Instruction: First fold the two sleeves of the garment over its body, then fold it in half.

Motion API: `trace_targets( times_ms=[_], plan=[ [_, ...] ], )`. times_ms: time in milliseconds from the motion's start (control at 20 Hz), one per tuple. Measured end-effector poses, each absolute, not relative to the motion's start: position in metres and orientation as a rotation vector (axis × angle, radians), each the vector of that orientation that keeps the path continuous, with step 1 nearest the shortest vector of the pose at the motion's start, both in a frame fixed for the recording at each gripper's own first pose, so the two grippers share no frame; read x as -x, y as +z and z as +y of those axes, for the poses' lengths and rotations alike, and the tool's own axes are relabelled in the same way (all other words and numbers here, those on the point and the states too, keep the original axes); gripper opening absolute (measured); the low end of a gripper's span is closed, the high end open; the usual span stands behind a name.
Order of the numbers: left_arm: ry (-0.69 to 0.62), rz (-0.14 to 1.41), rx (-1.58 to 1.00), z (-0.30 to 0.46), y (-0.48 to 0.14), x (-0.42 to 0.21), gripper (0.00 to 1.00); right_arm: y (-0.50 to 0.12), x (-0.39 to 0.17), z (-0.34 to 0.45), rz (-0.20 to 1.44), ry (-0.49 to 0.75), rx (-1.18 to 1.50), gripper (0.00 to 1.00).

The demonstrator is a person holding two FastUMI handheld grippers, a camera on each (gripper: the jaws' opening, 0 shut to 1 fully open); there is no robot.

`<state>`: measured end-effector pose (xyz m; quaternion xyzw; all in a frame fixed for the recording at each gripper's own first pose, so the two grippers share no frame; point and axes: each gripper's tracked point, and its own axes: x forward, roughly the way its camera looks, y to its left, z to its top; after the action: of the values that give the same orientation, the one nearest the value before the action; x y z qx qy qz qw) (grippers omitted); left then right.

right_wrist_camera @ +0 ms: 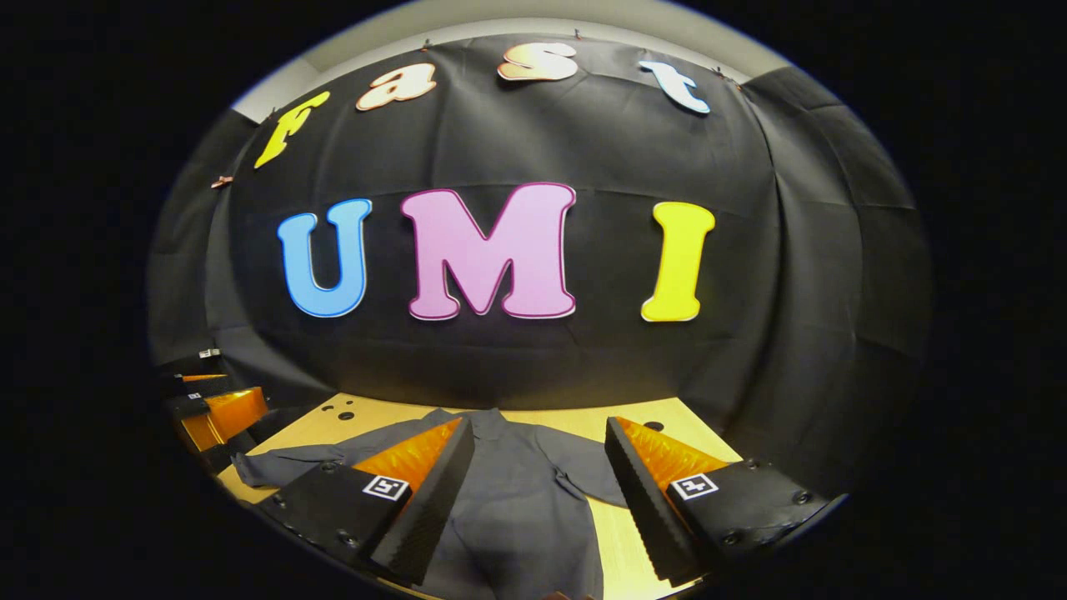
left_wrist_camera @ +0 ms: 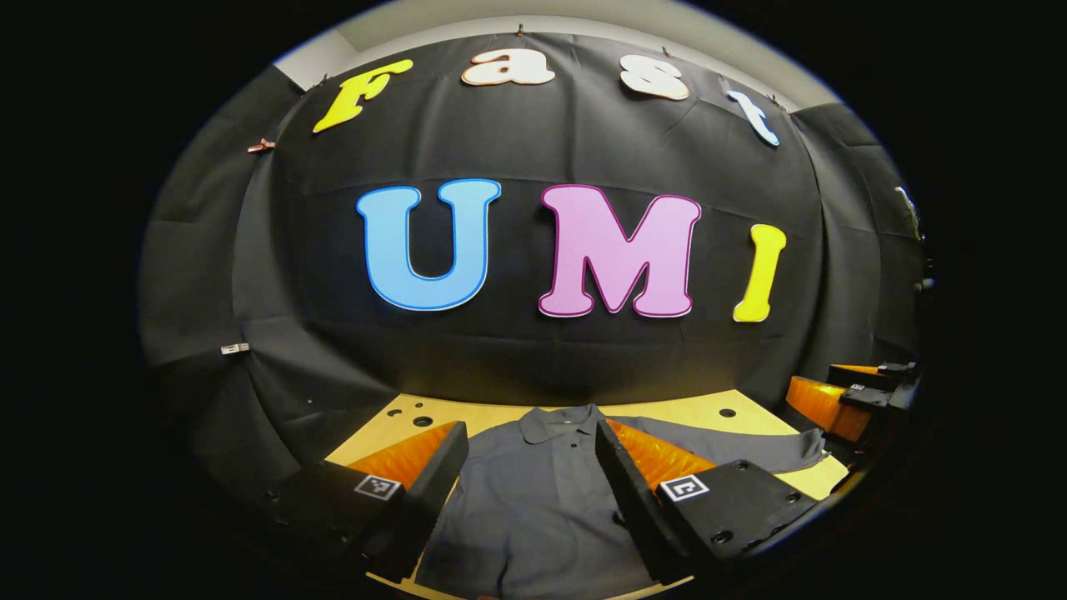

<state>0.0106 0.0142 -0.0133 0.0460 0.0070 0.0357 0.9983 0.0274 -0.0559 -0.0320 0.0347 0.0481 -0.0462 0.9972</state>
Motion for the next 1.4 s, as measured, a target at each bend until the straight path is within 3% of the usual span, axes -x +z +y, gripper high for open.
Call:
trace_targets(
  times_ms=[1400],
  plan=[
    [0.251,0.190,-0.078,-0.013,-0.066,-0.045,0.97,-0.234,-0.089,-0.363,0.601,-0.585,-0.212,0.98]
  ],
)
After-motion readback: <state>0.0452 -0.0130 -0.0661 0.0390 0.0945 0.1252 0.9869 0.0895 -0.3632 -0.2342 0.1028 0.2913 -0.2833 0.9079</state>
